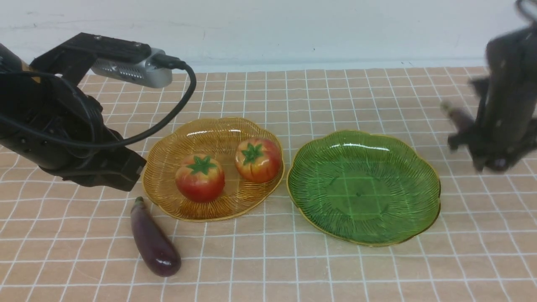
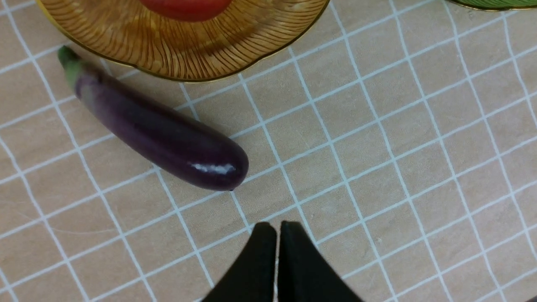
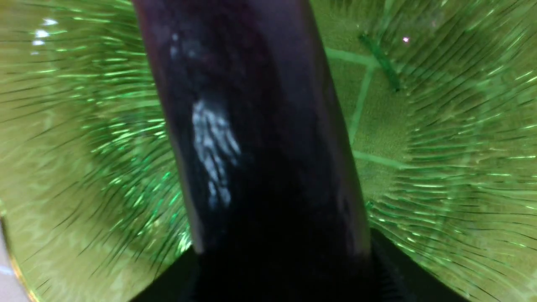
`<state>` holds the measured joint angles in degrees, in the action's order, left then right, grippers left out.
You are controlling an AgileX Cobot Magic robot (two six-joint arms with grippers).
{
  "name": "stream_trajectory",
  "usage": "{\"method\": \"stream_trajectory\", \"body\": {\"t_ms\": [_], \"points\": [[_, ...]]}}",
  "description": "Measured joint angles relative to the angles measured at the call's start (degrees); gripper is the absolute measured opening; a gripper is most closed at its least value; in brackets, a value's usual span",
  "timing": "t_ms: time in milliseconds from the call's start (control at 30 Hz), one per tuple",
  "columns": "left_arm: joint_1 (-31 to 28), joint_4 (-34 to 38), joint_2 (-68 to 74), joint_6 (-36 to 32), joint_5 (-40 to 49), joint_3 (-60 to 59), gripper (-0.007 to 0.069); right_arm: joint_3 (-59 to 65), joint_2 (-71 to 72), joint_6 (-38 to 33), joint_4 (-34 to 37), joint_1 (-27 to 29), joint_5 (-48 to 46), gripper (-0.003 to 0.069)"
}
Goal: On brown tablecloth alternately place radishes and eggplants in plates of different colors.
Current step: 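Put the eggplants into the green plate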
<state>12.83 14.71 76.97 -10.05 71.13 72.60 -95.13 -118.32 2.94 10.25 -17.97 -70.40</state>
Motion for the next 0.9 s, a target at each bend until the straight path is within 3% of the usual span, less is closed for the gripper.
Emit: {"method": "stream_trajectory", "body": {"t_ms": [100, 200, 267, 400, 467, 667, 800, 900], "points": [[0.0, -0.1, 0.0, 0.0, 0.0, 0.0, -0.0003, 0.0, 0.0, 1.7, -0.4, 0.0, 0.1, 0.0428], [0.0, -0.7, 0.0, 0.4, 0.0, 0.0, -0.0003, 1.6, 2.3, 2.1, -1.3, 0.0, 0.2, 0.0564], [0.0, -1.3, 0.0, 1.1, 0.0, 0.0, -0.0003, 4.3, 5.6, 2.1, -1.5, 0.0, 0.2, 0.0619], [0.0, -2.9, 0.1, 2.7, 0.1, -0.1, -0.0003, 12.2, 14.5, 2.2, -1.5, 0.0, 0.3, 0.0633], [0.0, -5.3, 0.6, 5.1, -0.2, -0.7, -0.0003, 17.3, 21.6, 2.2, -1.1, 0.0, 0.2, 0.0612], [0.0, -8.6, 6.1, 16.6, -6.1, -3.7, -0.0003, 30.2, 42.5, 2.1, -0.1, 0.0, -0.6, 0.0440], [0.0, -6.8, 12.1, 18.2, -8.1, -4.0, 0.0020, 32.7, 55.0, 2.1, 0.1, 0.0, -1.2, 0.0300], [0.0, -6.6, 16.6, 18.4, -8.8, -4.0, 0.0080, 32.7, 60.1, 2.2, 0.1, 0.0, -1.2, 0.0238]]}}
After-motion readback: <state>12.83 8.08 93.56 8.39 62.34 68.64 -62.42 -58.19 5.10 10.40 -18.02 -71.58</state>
